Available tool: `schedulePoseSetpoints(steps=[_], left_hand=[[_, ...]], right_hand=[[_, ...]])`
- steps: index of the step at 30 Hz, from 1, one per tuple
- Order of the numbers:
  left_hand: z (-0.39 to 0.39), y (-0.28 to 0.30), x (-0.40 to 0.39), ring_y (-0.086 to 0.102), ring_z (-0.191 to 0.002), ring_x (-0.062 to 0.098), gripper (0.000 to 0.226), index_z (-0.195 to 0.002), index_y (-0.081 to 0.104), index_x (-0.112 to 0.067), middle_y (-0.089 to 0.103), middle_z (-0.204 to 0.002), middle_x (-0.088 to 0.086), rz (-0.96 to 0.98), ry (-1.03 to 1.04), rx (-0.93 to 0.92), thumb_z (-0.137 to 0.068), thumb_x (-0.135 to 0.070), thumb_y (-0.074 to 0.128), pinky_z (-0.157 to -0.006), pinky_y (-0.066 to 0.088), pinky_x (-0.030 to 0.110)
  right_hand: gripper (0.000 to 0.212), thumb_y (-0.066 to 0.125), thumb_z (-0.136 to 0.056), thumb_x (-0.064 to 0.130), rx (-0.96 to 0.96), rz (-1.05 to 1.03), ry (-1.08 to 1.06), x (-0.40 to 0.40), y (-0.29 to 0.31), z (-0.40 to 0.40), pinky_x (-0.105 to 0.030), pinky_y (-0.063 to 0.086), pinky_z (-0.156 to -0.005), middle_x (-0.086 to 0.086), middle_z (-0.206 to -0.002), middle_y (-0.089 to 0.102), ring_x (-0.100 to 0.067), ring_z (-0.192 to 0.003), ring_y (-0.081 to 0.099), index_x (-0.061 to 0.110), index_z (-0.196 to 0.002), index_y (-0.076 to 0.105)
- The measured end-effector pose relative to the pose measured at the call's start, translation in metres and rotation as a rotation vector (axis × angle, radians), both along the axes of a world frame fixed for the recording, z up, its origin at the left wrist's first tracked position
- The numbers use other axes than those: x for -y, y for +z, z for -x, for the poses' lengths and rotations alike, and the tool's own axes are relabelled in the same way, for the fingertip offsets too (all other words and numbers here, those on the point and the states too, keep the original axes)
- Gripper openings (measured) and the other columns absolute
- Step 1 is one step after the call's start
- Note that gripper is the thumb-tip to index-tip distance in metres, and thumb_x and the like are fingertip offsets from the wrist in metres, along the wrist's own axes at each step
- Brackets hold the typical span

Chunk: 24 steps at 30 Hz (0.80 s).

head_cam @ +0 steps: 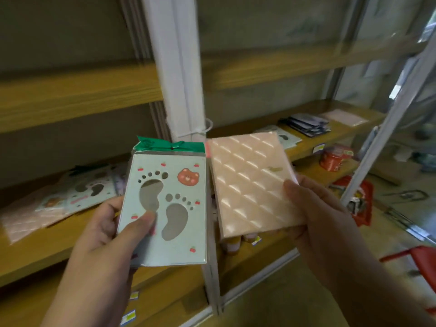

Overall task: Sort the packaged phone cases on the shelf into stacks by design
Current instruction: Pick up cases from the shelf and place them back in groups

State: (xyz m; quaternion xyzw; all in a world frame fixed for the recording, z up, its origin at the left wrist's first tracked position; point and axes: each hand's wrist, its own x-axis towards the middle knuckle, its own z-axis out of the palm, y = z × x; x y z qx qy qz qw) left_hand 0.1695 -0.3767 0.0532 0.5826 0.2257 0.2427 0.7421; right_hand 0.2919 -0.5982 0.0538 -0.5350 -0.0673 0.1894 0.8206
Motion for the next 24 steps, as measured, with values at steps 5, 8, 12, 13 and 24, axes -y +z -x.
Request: schedulePoseSetpoints(steps=[5, 8, 12, 13, 24], left_hand=[[-0.051, -0.002, 0.078, 0.077, -0.080, 0.025, 0.046, -0.109, 0.063, -0.017, 0.079, -0.093, 0.004, 0.004, -0.015, -0.016, -0.063, -0.017, 0.069, -0.053, 0.059, 0.030], [-0.088, -0.004, 0.130, 0.076, -0.082, 0.027, 0.045, -0.112, 0.061, -0.014, 0.079, -0.095, 0.007, 0.004, -0.027, -0.039, -0.068, -0.014, 0.069, -0.055, 0.060, 0.033], [-0.131, -0.012, 0.190, 0.076, -0.088, 0.026, 0.028, -0.115, 0.061, -0.019, 0.079, -0.097, 0.004, 0.037, -0.013, -0.078, -0.088, -0.009, 0.065, -0.067, 0.058, 0.039], [-0.140, -0.014, 0.202, 0.076, -0.087, 0.024, 0.028, -0.115, 0.061, -0.021, 0.079, -0.097, 0.002, 0.052, -0.011, -0.094, -0.090, -0.010, 0.065, -0.064, 0.059, 0.038], [-0.227, -0.041, 0.254, 0.077, -0.087, 0.022, 0.032, -0.116, 0.061, -0.027, 0.078, -0.104, 0.000, 0.053, -0.008, -0.216, -0.088, -0.014, 0.069, -0.064, 0.060, 0.038]], right_hand=[[0.017, 0.064, -0.084, 0.023, -0.069, -0.036, -0.075, 0.078, -0.006, -0.044, -0.027, 0.054, -0.047, -0.002, -0.078, 0.077, -0.015, -0.065, 0.072, 0.014, -0.085, 0.078], [0.037, 0.065, -0.076, 0.030, -0.056, -0.011, -0.051, 0.128, -0.007, -0.072, -0.030, 0.055, -0.051, -0.013, -0.095, 0.076, -0.023, -0.076, 0.073, 0.008, -0.106, 0.072], [0.048, 0.065, -0.071, 0.029, -0.050, 0.003, -0.036, 0.186, -0.011, -0.106, -0.038, 0.057, -0.063, -0.017, -0.109, 0.072, -0.037, -0.100, 0.070, 0.006, -0.113, 0.069], [0.048, 0.064, -0.072, 0.028, -0.061, -0.005, -0.047, 0.198, -0.013, -0.114, -0.041, 0.057, -0.067, -0.019, -0.113, 0.071, -0.042, -0.107, 0.066, 0.006, -0.114, 0.069], [0.033, 0.064, -0.076, 0.021, -0.195, -0.039, -0.119, 0.251, -0.036, -0.196, -0.039, 0.062, -0.062, -0.010, -0.109, 0.075, -0.033, -0.099, 0.073, 0.009, -0.106, 0.071]])
